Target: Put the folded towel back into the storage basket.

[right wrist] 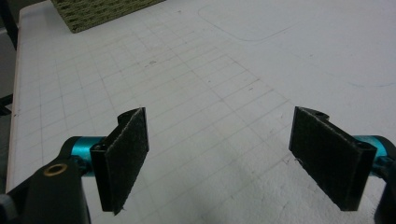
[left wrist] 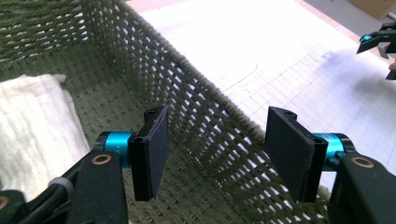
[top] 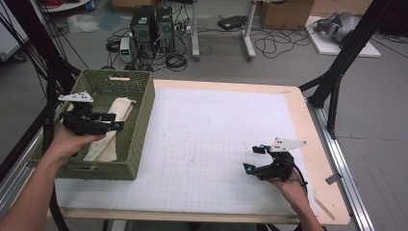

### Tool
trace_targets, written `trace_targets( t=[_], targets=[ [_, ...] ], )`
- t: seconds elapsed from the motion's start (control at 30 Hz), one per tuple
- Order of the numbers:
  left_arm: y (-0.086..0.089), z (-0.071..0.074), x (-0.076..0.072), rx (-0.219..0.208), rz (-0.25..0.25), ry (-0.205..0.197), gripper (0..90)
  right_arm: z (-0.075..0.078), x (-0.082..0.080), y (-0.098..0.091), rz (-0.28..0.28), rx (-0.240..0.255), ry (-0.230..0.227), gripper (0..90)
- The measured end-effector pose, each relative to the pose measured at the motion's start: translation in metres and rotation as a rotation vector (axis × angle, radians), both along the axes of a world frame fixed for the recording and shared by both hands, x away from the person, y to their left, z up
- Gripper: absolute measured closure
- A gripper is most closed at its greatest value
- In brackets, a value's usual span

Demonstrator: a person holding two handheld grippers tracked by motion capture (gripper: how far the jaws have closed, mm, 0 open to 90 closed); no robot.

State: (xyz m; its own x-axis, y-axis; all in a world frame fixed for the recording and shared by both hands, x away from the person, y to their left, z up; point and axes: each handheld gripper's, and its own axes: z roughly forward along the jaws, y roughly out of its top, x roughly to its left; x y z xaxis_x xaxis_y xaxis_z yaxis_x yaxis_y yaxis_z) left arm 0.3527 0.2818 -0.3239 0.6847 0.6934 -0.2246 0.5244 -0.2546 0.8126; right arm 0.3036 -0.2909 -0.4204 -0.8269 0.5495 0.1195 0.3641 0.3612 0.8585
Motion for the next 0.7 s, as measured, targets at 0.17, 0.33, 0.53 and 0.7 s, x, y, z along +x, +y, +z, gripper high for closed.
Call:
trace_targets(
  t=[0.17,0.33,0.53,0.7],
  targets=[
    [-0.005,0.001,-0.004,-0.020,-0.005,-0.014,39.3,0.000,0.000,0.000,-0.002,0.003,0.001,19.0],
    [-0.015,0.004,-0.010,-0.020,-0.019,-0.036,38.1,0.000,-0.001,0.000,-0.001,-0.001,-0.003,18.5],
    [-0.027,0.008,-0.016,-0.040,-0.030,-0.069,37.8,0.000,-0.001,0.000,-0.001,-0.006,-0.001,18.3],
    [-0.038,0.009,-0.022,-0.044,-0.031,-0.089,37.4,0.000,-0.001,0.000,-0.004,-0.005,-0.006,18.3]
  ],
)
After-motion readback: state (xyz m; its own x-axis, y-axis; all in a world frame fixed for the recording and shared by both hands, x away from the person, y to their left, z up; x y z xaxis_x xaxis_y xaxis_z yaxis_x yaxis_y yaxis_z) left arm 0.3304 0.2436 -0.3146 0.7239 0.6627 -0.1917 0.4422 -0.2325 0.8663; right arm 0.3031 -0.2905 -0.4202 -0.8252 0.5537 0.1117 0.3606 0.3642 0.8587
